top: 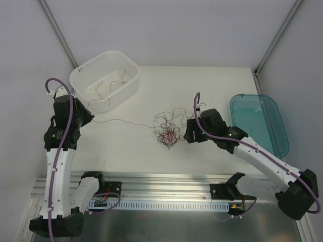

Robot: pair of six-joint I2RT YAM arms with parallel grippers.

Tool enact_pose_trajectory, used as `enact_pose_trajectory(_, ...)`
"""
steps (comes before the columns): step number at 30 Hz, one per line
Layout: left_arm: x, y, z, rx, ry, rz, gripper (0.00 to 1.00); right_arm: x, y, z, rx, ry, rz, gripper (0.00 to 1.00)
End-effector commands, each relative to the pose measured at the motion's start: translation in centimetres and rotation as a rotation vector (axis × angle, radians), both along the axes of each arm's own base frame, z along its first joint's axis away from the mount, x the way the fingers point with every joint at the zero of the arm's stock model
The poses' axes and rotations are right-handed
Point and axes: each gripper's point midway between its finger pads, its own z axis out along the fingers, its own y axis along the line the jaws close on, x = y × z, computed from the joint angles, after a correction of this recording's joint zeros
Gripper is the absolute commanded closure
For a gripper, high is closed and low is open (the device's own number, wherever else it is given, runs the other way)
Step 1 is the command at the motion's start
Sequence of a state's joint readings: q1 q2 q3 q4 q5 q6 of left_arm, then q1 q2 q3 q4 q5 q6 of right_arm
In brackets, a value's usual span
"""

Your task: Untangle the cables

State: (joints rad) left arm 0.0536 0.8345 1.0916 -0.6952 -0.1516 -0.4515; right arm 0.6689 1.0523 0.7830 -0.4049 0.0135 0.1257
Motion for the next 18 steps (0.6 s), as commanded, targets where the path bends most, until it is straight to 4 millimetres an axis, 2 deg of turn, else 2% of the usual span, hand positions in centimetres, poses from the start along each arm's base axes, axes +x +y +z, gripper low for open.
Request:
enact_pose_trajectory(1,-0.6,-1.8,0.2,-0.029,-0.018,-0.103,1.00,0.2,1.9,4.1,-0.026,-0.104,0.067,0.34)
enact_pose_trajectory(4,-0.9,-2.1,0.2,-0.038,-0.023,-0.120,1.00,0.0,4.8,5.4,-0.004,-0.129,0.137,0.30)
enact_pose_trajectory(5,-0.9,-2.2,0.2,-0.039,-0.025,-0.124,1.00,-0.2,5.8,4.6,-0.010,-0.101,0.168,0.29)
enact_pose_trajectory(8,-1.2,-2.1,0.3,-0.033,-0.029,-0.124,1.00,0.8,7.4,4.6,-0.003,-0.101,0.178,0.25)
enact_pose_trajectory(12,-1.5,-2.1,0.2,-0.030,-0.027,-0.121,1.00,2.6,9.1,2.6,-0.026,-0.087,0.163,0.23)
enact_pose_trajectory(13,-1.6,-2.0,0.1,-0.033,-0.026,-0.116,1.00,3.0,9.4,1.2,-0.047,-0.059,0.154,0.23)
enact_pose_trajectory(15,-1.6,-2.0,0.0,-0.033,-0.023,-0.117,1.00,3.5,10.1,0.2,-0.038,-0.051,0.145,0.23)
enact_pose_trajectory(16,-1.6,-2.0,0.0,-0.032,-0.021,-0.118,1.00,3.6,10.3,-1.2,-0.051,-0.023,0.133,0.23)
enact_pose_trajectory(18,-1.7,-2.0,0.1,-0.031,-0.023,-0.113,1.00,4.3,10.2,-2.6,-0.061,-0.010,0.102,0.24)
